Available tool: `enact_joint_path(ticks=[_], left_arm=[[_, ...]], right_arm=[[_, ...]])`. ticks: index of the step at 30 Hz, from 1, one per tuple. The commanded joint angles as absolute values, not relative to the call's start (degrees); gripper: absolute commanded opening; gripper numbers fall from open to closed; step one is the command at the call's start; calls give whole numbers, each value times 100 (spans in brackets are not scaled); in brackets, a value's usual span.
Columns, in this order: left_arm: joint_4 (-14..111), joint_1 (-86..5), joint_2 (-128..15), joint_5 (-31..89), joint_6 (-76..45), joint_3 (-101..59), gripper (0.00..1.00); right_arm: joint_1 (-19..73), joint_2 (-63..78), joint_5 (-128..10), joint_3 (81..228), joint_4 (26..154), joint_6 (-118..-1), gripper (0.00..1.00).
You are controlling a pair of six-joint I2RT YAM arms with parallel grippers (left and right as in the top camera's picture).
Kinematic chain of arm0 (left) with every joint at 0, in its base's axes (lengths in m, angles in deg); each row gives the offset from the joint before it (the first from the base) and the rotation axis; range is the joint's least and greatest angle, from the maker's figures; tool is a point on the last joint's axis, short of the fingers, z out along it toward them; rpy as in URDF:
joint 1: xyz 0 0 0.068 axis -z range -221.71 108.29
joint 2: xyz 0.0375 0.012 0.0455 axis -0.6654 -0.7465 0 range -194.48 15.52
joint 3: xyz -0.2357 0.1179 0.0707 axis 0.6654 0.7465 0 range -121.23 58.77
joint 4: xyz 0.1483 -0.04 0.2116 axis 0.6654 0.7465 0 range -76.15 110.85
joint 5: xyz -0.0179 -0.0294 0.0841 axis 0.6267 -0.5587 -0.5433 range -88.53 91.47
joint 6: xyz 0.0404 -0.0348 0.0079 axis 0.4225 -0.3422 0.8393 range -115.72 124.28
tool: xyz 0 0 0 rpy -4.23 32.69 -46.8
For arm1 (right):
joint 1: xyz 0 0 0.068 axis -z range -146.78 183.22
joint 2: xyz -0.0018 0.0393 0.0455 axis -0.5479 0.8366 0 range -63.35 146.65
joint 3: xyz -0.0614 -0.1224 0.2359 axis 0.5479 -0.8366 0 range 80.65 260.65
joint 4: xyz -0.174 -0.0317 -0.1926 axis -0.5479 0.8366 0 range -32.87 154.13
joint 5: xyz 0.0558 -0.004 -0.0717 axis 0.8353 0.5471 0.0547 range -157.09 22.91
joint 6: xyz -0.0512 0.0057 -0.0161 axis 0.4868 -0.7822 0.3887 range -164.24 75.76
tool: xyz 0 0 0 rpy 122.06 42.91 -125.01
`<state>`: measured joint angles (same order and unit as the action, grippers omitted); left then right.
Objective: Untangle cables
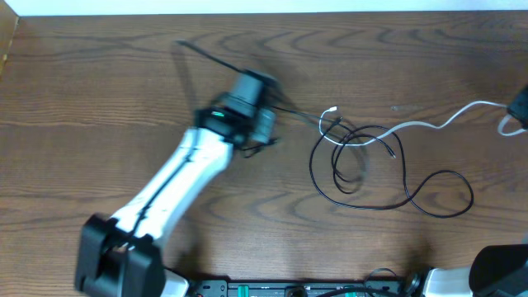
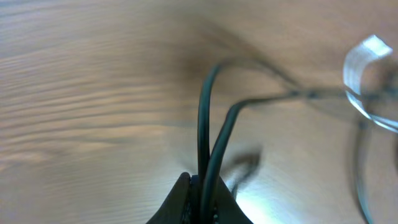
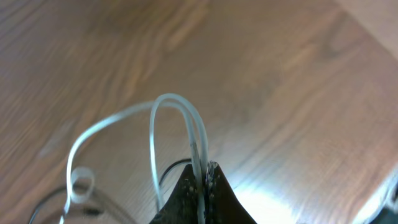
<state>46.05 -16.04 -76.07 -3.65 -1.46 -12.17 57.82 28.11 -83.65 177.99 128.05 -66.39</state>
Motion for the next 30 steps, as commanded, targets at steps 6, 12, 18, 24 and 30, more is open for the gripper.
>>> enact_joint_path(ticks=[6, 12, 18, 24, 30], left_arm=[[4708, -2474, -7351, -337, -2051, -1269, 8], [4957, -2208, -7360, 402, -2041, -1269, 8], [5716, -2138, -7487, 380, -1979, -1269, 8], [5755, -2138, -7493, 382, -1979, -1269, 8], [5757, -2138, -7493, 382, -1979, -1269, 8]], right_arm=[[6497, 2779, -8601, 17797, 12663, -7566, 1], [6090, 2781, -5713, 17797, 11736, -5531, 2], [4587, 3235, -4935, 17792, 12040, -3876, 1], [3339, 4802, -4955, 17792, 12595, -3642, 1], [2602, 5681, -5073, 17790, 12717, -3640, 4]])
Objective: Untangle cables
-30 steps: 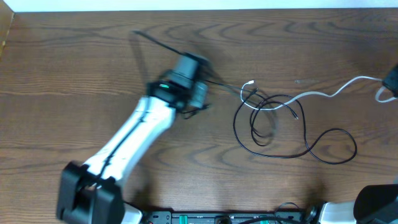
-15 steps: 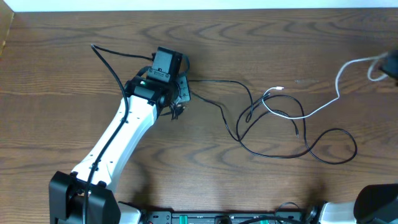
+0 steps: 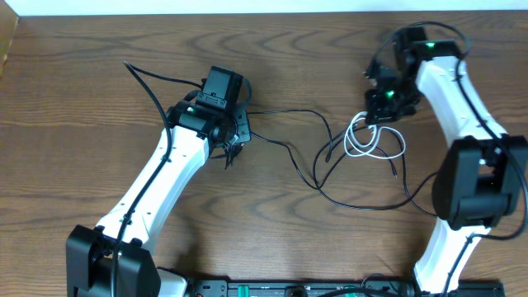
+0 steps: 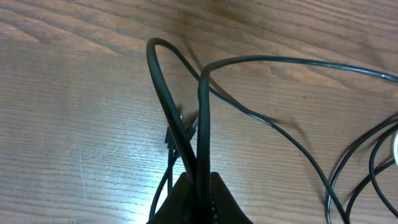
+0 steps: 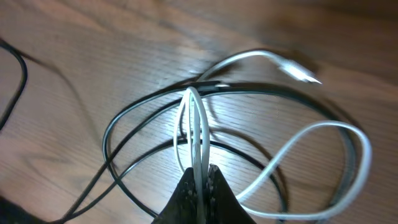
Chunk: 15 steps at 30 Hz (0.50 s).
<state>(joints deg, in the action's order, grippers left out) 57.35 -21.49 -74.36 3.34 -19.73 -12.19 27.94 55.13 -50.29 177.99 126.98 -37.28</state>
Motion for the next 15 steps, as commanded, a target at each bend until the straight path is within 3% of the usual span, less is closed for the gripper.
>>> enact_joint_path(ticks=[1, 7, 15], left_arm=[[5764, -2138, -7493, 382, -1979, -1269, 8], [5821, -2138, -7493, 382, -1848, -1269, 8], [5821, -2138, -7493, 382, -1850, -1269, 8]], right_arm=[[2567, 5727, -5090, 17792, 12719, -3640, 4], [2445, 5950, -5270, 17650, 12634, -3645, 18], [2438, 5952, -5348, 16863, 11791, -3717, 24]])
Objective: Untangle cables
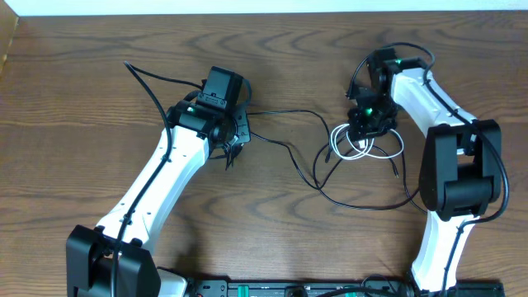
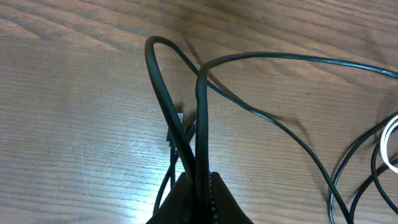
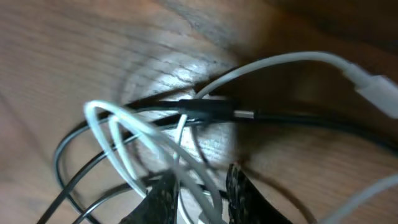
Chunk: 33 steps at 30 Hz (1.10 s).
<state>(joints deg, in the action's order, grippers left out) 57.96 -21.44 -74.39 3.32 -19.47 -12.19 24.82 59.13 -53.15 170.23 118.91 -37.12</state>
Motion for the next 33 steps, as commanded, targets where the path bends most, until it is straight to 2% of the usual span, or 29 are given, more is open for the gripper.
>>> enact_joint_path(ticks=[1, 6, 12, 19, 25, 32, 33], left_arm=[[5818, -2138, -7493, 382, -1850, -1269, 8], [5821, -2138, -7493, 382, -1850, -1269, 8], [5821, -2138, -7493, 384, -1850, -1269, 8], [5821, -2138, -7493, 384, -1850, -1269, 8], [5853, -2138, -7493, 384, -1850, -1269, 8], [5860, -2138, -7493, 384, -1850, -1269, 8], [5860, -2138, -7493, 384, -1850, -1269, 8]], right_arm=[[2438, 5952, -5350, 16754, 11662, -3736, 24], [2338, 5952, -5580, 16525, 11539, -3754, 26], [2117, 5950, -4955, 16533, 11773, -3675, 29], [2110, 5946, -5073, 16566, 11767, -3780, 38], [1988, 5952, -5176, 16468, 11402, -4141, 32], [1437, 5952, -6743, 16313, 11238, -4508, 31], [1413, 5952, -6751, 16308, 11238, -4565, 27]])
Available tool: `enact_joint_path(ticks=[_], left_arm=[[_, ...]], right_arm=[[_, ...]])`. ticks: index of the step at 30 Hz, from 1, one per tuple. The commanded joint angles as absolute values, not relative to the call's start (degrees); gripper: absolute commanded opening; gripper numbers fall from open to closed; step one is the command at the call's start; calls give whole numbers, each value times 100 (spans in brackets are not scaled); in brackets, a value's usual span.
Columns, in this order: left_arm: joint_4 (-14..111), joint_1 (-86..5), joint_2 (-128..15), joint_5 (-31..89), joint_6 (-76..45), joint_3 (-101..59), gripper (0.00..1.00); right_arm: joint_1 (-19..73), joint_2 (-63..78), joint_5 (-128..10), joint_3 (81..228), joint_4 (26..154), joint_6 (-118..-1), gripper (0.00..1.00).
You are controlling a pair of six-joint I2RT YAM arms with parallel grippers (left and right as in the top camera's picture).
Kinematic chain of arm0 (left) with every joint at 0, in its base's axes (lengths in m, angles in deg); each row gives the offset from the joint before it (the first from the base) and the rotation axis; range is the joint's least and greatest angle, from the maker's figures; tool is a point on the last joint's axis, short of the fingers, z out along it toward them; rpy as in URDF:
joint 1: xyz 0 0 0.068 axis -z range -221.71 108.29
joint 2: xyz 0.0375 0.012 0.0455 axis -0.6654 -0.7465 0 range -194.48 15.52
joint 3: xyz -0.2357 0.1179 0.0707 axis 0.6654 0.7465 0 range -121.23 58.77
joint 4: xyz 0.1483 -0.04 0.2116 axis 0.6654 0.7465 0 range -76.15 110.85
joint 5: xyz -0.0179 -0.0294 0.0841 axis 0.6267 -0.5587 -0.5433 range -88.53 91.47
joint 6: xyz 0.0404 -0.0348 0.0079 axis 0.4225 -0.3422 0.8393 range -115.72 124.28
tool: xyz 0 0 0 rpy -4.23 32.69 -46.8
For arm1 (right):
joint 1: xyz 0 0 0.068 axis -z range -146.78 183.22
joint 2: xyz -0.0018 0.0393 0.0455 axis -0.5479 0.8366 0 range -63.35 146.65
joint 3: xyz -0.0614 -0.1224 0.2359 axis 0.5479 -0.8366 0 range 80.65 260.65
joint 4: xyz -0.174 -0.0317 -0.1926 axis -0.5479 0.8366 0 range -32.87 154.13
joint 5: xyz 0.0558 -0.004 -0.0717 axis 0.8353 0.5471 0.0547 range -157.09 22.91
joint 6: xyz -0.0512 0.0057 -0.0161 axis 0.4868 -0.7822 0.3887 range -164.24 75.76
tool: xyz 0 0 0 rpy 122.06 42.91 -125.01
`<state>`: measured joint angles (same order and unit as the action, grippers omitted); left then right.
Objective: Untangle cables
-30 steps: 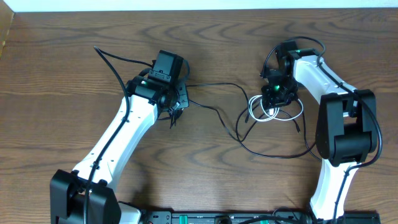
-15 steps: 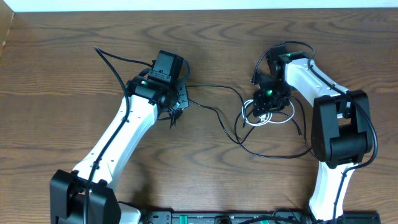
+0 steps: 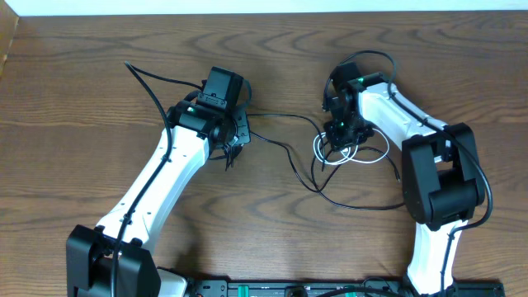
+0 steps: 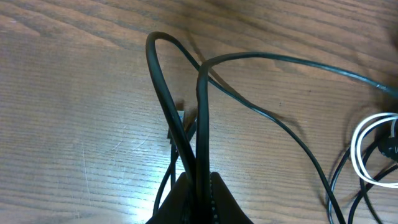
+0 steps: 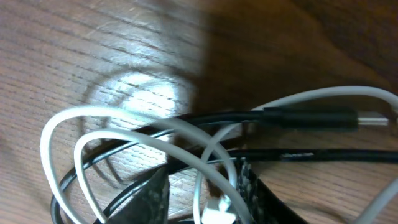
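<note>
My left gripper (image 3: 232,147) (image 4: 199,186) is shut on a doubled loop of the black cable (image 3: 285,112) (image 4: 202,124) left of centre. That cable runs right into a tangle with the coiled white cable (image 3: 318,150) (image 5: 45,143). My right gripper (image 3: 341,132) (image 5: 200,196) is open, low over the coil. White strands and a white plug lie between its fingers. A black plug (image 5: 311,118) lies across the coil just beyond them.
The wooden table (image 3: 82,148) ends at a pale strip along the top of the overhead view. A free end of black cable (image 3: 129,66) trails to the upper left. A wide black loop (image 3: 371,206) lies below the tangle.
My open right gripper has moved left, and the white coil now lies further left, closer to the black cable's bend. The left gripper and its cable loop have not moved.
First my left gripper held the black cable near the tangle and my right held the white cable stretched out at the far right. Then the left was further left, and the right, still shut, was by the tangle. Later the right stood open, now further left.
</note>
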<state>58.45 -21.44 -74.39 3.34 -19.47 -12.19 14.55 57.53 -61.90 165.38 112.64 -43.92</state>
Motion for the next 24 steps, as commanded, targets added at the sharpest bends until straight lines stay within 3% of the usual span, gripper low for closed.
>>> enact_joint_path(ticks=[1, 8, 12, 18, 24], left_arm=[[5860, -2138, -7493, 384, -1850, -1269, 8], [5860, -2138, -7493, 384, -1850, -1269, 8], [5860, -2138, -7493, 384, -1850, -1269, 8], [5860, -2138, -7493, 384, -1850, -1269, 8], [5862, -2138, -7493, 384, -1850, -1269, 8]], right_arm=[[1406, 5952, -6758, 16302, 11270, -4692, 25], [1406, 5952, -6758, 16109, 11423, -4985, 17], [1411, 5952, -6760, 16111, 11478, -5002, 1], [1415, 5773, -6758, 16306, 11638, -5065, 1], [1699, 4335, -6935, 16728, 11707, -5068, 1]])
